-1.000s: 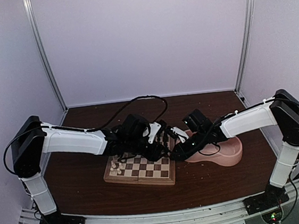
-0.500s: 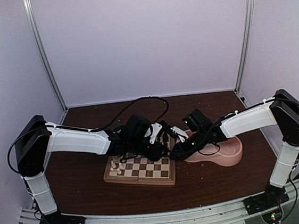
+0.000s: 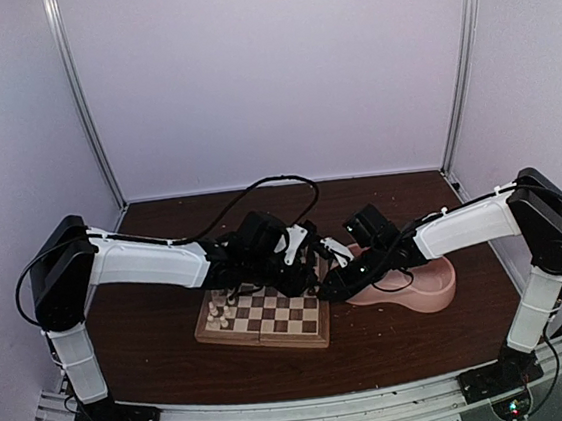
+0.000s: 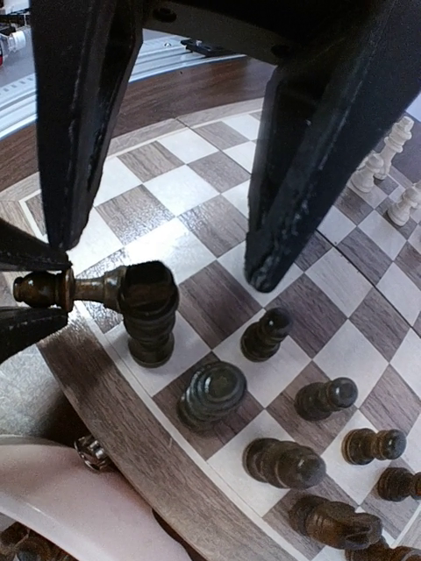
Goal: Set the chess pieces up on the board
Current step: Pick up the bishop from the chessboard, then pass from the right arm to the left
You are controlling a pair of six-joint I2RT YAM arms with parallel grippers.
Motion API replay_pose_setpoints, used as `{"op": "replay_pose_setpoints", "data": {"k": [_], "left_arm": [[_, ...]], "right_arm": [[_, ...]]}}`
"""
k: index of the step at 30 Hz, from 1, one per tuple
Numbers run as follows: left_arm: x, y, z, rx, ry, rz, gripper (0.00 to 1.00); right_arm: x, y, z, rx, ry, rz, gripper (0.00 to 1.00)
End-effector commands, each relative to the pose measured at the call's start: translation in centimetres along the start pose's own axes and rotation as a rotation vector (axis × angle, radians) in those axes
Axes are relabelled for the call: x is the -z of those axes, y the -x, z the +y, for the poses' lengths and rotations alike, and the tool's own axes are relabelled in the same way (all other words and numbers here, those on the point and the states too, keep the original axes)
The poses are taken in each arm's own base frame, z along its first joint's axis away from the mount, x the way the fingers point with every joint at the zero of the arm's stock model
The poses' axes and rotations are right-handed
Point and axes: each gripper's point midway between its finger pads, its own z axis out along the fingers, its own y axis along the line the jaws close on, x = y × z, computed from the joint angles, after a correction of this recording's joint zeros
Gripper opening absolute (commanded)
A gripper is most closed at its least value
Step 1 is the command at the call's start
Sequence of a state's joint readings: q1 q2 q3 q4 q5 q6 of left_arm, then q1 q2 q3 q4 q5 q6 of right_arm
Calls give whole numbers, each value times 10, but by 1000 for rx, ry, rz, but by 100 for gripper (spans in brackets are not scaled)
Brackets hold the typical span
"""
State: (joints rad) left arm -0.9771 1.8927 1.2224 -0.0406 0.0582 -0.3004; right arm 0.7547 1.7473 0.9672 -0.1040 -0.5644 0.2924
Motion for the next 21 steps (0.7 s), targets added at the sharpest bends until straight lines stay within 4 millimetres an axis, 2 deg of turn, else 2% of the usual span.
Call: {"op": "replay_pose_setpoints", "data": {"k": [1, 21], "left_arm": [[-3, 9, 0, -15, 18, -19, 44], [-12, 3, 6, -27, 43, 16, 35]], "right_arm": [[0, 1, 3, 0, 25, -9, 13], [7, 3, 17, 13, 76, -31, 14]]}}
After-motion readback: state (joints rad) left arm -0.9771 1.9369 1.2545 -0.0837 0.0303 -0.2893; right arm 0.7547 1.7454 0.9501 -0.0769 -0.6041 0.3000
